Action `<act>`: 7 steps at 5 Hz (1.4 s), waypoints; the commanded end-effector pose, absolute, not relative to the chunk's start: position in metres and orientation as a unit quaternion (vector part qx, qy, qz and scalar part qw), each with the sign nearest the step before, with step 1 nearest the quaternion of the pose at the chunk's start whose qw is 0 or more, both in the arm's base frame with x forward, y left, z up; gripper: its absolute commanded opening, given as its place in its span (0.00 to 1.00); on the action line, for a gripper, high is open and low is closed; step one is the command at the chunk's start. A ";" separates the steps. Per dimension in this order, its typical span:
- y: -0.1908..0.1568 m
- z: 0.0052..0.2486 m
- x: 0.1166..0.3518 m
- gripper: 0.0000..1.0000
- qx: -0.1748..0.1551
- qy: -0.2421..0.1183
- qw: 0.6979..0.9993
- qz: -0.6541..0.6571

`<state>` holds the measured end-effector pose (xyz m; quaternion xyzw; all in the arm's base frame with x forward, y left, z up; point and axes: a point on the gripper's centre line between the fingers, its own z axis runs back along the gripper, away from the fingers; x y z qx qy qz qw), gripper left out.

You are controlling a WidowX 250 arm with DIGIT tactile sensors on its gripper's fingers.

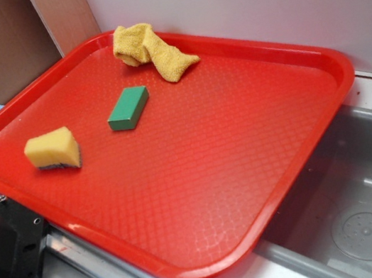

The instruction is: Grab the green block.

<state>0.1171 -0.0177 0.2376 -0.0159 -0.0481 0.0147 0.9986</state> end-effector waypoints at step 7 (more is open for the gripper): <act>0.015 0.120 0.197 1.00 0.024 -0.153 0.938 0.311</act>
